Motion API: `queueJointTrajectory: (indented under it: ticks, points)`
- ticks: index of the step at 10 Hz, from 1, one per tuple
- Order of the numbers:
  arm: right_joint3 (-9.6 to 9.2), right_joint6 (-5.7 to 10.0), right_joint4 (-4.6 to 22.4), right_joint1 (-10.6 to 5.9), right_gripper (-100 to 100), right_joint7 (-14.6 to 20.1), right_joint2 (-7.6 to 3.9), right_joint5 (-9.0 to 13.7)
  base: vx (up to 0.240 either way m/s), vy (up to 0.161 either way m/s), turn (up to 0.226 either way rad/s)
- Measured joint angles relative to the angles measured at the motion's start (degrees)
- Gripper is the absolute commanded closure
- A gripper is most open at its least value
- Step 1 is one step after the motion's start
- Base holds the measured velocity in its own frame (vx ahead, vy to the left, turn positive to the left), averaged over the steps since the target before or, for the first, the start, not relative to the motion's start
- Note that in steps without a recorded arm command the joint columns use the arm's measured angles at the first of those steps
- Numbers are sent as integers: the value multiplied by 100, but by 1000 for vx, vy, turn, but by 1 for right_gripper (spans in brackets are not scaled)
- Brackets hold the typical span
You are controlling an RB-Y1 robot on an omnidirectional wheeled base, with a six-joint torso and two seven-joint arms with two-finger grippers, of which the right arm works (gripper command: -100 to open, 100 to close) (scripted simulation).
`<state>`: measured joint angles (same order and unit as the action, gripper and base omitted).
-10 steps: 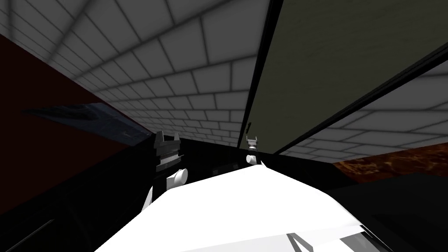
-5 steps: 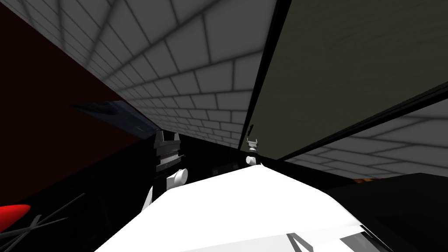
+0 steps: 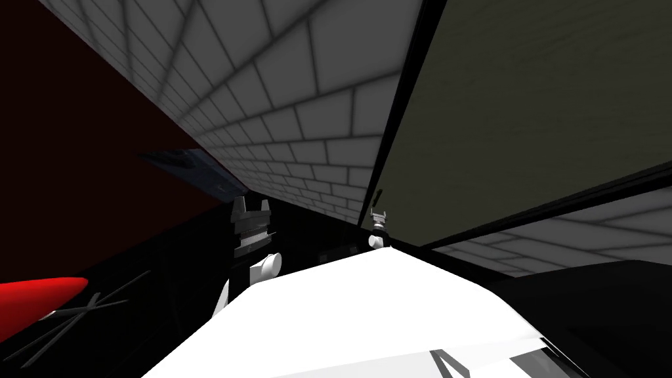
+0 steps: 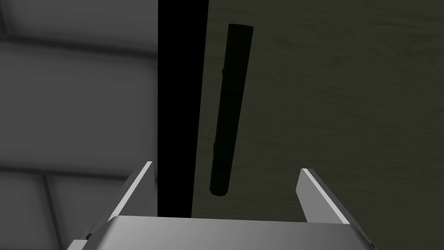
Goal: Pull the door open
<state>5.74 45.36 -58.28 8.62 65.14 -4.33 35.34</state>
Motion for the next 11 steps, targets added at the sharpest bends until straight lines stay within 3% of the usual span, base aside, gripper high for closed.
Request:
queueJointTrajectory:
  ticks: [3, 5, 7, 11]
  points:
    - [18, 82, 273, -89, -100, 166, 29, 82, 38, -67, 71]
    - [3, 177, 468, -58, -100, 400, -168, 94, 213, -11, 40]
    - [7, 176, 449, 79, -100, 632, -368, 126, 175, 10, 18]
    - [-23, 301, 635, 212, -100, 1017, -657, 145, 87, -9, 20]
